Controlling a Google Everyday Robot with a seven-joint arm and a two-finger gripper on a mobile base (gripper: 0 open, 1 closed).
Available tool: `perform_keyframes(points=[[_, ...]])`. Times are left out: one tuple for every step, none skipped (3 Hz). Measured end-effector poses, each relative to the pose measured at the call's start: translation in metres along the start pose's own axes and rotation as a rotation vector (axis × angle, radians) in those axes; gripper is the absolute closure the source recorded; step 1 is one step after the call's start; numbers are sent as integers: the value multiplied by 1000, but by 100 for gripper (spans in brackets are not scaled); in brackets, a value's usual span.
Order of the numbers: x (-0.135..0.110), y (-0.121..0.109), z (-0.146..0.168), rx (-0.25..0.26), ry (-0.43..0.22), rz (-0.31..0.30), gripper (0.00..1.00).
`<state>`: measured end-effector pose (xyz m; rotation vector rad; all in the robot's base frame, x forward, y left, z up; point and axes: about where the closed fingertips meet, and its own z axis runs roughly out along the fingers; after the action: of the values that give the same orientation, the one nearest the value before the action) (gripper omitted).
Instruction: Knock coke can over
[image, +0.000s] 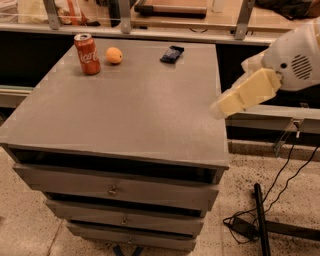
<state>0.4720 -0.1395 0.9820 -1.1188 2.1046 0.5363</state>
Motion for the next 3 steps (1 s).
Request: perform_keyframes(points=[[-3, 19, 29, 21, -89, 91, 0], [-12, 25, 56, 89, -145, 156, 0], [-34, 8, 71, 191, -203, 201, 0]])
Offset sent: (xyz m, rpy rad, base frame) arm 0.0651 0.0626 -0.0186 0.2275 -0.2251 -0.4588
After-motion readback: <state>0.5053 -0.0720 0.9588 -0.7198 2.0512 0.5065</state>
